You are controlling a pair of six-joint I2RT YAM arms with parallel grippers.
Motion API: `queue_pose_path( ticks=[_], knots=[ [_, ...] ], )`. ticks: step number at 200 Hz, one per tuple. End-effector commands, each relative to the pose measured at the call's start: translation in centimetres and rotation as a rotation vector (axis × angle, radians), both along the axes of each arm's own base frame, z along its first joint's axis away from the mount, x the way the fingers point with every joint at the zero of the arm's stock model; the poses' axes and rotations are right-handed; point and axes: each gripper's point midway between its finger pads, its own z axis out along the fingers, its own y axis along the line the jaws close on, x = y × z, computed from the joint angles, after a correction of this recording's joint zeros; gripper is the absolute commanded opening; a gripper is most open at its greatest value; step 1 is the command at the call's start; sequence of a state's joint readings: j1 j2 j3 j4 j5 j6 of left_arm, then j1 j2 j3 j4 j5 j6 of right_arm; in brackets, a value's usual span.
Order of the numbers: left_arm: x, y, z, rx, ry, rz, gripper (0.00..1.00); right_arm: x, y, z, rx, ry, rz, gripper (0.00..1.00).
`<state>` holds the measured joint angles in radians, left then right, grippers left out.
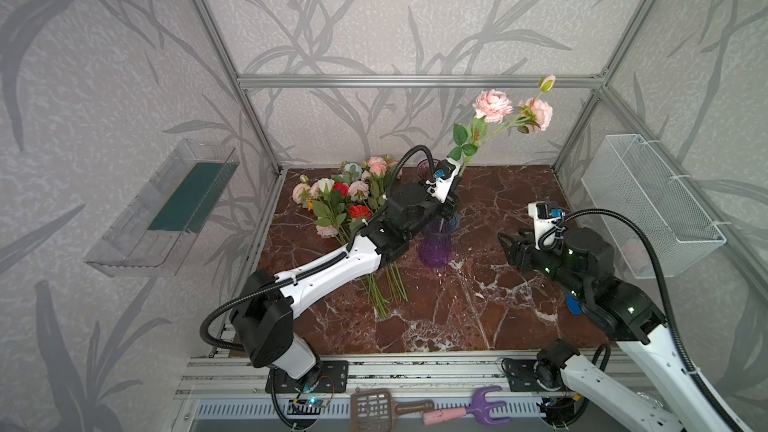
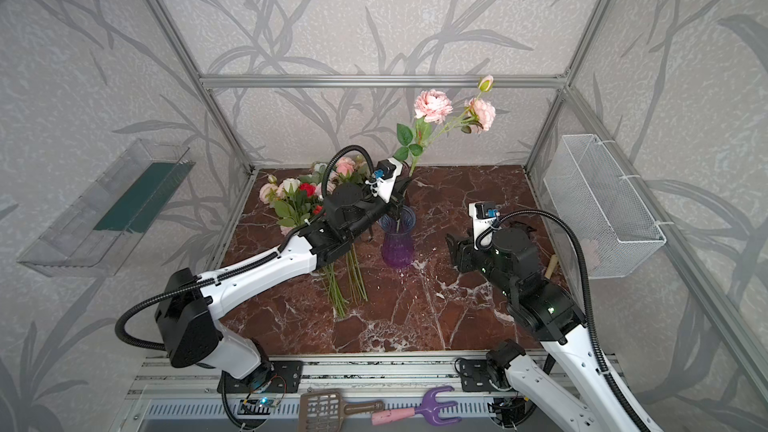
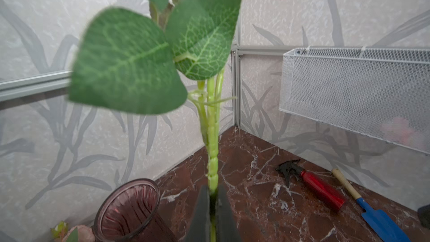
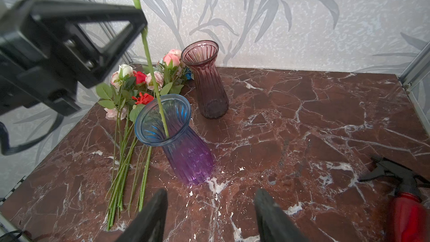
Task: Arrange the flowers into the vase
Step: 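Lower the rose stem into the purple-blue vase and open the left gripper, then withdraw the left gripper back to the rose bunch stems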
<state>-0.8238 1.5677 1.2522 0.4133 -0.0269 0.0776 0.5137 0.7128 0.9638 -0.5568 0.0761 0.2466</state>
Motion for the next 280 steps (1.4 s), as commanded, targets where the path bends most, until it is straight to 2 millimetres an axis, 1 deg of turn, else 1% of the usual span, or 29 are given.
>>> queue_pose_path(
  ticks=[1,20,51,76,99,122,146,165,183,189,199,219,242,257,269,280],
  knots=[
    [0.0,0.4,0.1,-0.045,-0.025,0.025,0.0,0.7,-0.4,0.3,-0.036,-0.038,-0.019,0.61],
    [-0.4,0.4,-2.2,-0.052,0.04,0.036,0.0,0.6,-0.7,-0.3,-0.045,-0.026,-0.024,0.62],
    [-1.1,0.1,-4.4,-0.026,0.125,0.02,0.0,-0.4,-0.5,-0.2,-0.003,-0.008,0.0,0.63],
    [-1.8,0.5,-5.0,-0.009,0.159,0.027,0.0,-1.8,-0.6,0.4,0.035,-0.003,0.018,0.63],
    [-2.2,1.3,-5.9,-0.002,0.182,0.047,0.04,-2.8,-1.1,0.6,0.06,-0.01,0.015,0.64],
    [-2.4,2.0,-6.6,-0.005,0.197,0.069,0.06,-3.7,-1.5,0.9,0.079,-0.011,0.014,0.64],
    [-2.8,2.3,-6.6,0.003,0.212,0.067,0.09,-4.4,-1.4,1.3,0.093,-0.002,0.035,0.64],
    [-3.0,2.6,-6.8,0.015,0.219,0.07,0.15,-4.8,-1.2,1.6,0.095,0.011,0.055,0.65],
    [-3.1,2.7,-7.4,0.032,0.231,0.07,0.19,-5.2,-1.2,2.0,0.101,0.015,0.059,0.67],
    [-3.2,2.8,-7.4,0.027,0.235,0.074,0.21,-5.3,-1.3,2.0,0.102,0.015,0.061,0.68],
    [-3.3,3.1,-7.3,0.024,0.239,0.08,0.21,-5.5,-1.3,2.1,0.102,0.014,0.064,0.68],
    [-3.7,4.2,-6.6,-0.009,0.236,0.104,0.24,-5.8,-1.5,2.0,0.091,0.017,0.067,0.68],
    [-4.4,5.6,-5.2,-0.037,0.218,0.12,0.25,-6.0,-1.2,1.9,0.081,0.026,0.092,0.68],
    [-4.9,6.4,-4.4,-0.055,0.212,0.132,0.26,-6.3,-0.8,2.3,0.086,0.031,0.118,0.68],
    [-5.3,7.3,-3.5,-0.073,0.206,0.146,0.29,-6.5,-0.5,2.5,0.095,0.034,0.138,0.68],
    [-5.6,8.5,-2.8,-0.099,0.209,0.177,0.33,-6.6,-0.3,2.5,0.104,0.041,0.15,0.68]
  ],
)
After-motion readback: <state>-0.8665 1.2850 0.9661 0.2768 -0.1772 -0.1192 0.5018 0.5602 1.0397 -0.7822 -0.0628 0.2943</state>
